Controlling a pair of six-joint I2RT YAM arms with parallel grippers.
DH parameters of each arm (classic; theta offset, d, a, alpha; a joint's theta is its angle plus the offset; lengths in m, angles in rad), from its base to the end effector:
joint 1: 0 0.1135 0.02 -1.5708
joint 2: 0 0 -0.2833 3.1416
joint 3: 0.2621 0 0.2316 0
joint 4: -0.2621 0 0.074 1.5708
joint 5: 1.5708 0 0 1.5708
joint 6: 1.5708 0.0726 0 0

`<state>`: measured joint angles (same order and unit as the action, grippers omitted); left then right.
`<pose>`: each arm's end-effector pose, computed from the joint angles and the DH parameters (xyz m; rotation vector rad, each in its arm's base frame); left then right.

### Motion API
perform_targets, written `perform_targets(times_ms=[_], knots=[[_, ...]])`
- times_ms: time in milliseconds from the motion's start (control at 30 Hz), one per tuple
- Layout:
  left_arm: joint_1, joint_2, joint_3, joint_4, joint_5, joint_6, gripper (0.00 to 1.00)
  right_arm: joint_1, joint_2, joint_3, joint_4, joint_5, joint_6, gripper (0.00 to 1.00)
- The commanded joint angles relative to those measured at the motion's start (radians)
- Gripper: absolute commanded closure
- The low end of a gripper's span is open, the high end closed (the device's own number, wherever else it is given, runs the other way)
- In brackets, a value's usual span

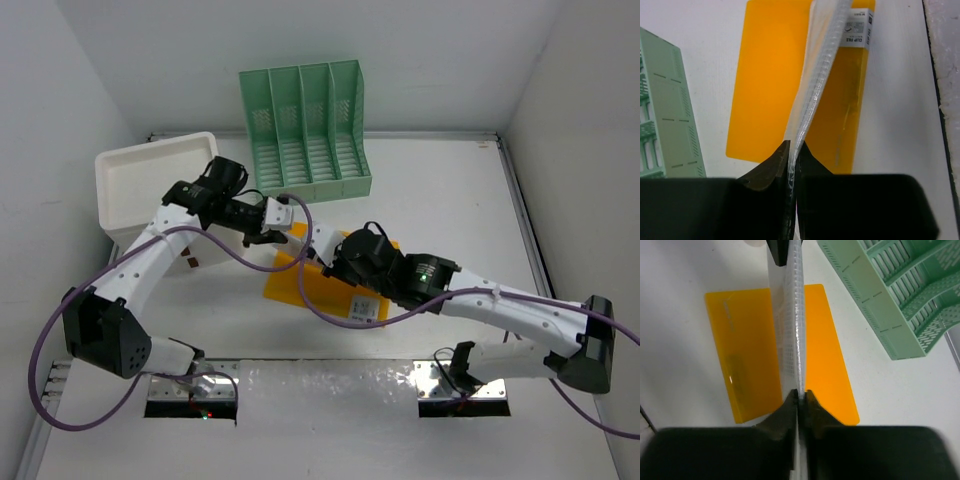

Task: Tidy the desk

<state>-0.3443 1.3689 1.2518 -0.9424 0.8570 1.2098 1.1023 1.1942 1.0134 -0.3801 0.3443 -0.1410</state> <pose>0.2185 -0.1367 0.3185 1.7692 1.4158 -0.6864 0.1425 0.2273 0.3200 -1.0552 1.8183 0.2122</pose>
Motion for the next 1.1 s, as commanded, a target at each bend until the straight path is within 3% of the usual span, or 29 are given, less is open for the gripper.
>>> perform_targets(times_ms=[0,33,100,233,267,400,467,500,533,600,700,767,900,933,1000,1067], knots=[[-0.009,-0.01,0.037,-0.094,0.048,0.135,0.96,-0.01,0.059,0.074,0.038,-0.091,-0.066,0.86],[-0.009,-0.014,0.043,-0.098,0.062,0.145,0.96,-0.012,0.08,0.083,0.037,-0.099,-0.081,0.67],[-0.009,-0.016,0.054,-0.098,0.086,0.149,0.96,-0.013,0.125,0.115,0.024,-0.099,-0.113,0.39],[-0.009,-0.011,0.064,-0.098,0.099,0.152,0.96,-0.079,0.246,0.168,0.009,-0.103,-0.12,0.37],[-0.009,-0.013,0.064,-0.099,0.1,0.152,0.97,-0.094,0.261,0.168,0.015,-0.122,-0.111,0.38],[-0.007,-0.016,0.064,-0.102,0.112,0.151,0.98,-0.157,0.295,0.102,0.084,-0.227,-0.1,0.58],[-0.007,-0.016,0.067,-0.104,0.122,0.143,0.98,-0.159,0.297,0.05,0.133,-0.283,-0.118,0.74],[-0.007,-0.014,0.07,-0.104,0.137,0.134,0.98,-0.16,0.3,0.042,0.142,-0.295,-0.118,0.94],[-0.007,-0.016,0.075,-0.107,0.145,0.131,0.97,-0.16,0.301,0.037,0.145,-0.294,-0.114,1.0],[-0.007,-0.016,0.081,-0.107,0.152,0.116,0.97,-0.162,0.294,0.03,0.155,-0.278,-0.095,1.0],[-0.007,-0.017,0.104,-0.05,0.107,-0.018,0.65,-0.162,0.233,0.002,0.184,-0.211,-0.071,1.0],[0.004,-0.022,0.127,-0.013,0.041,-0.116,0.04,-0.165,0.156,-0.036,0.211,-0.16,-0.06,1.0],[0.057,-0.044,0.195,0.092,-0.061,-0.392,0.0,-0.19,0.015,-0.082,0.213,-0.081,-0.028,1.0],[0.082,-0.053,0.24,0.161,-0.084,-0.57,0.01,-0.199,-0.014,-0.09,0.21,-0.058,-0.023,1.0],[0.168,-0.056,0.328,0.203,-0.111,-0.779,0.0,-0.202,-0.112,-0.116,0.208,-0.039,-0.016,1.0],[0.247,-0.048,0.385,0.189,-0.108,-0.825,0.0,-0.208,-0.175,-0.136,0.216,0.001,-0.009,1.0]])
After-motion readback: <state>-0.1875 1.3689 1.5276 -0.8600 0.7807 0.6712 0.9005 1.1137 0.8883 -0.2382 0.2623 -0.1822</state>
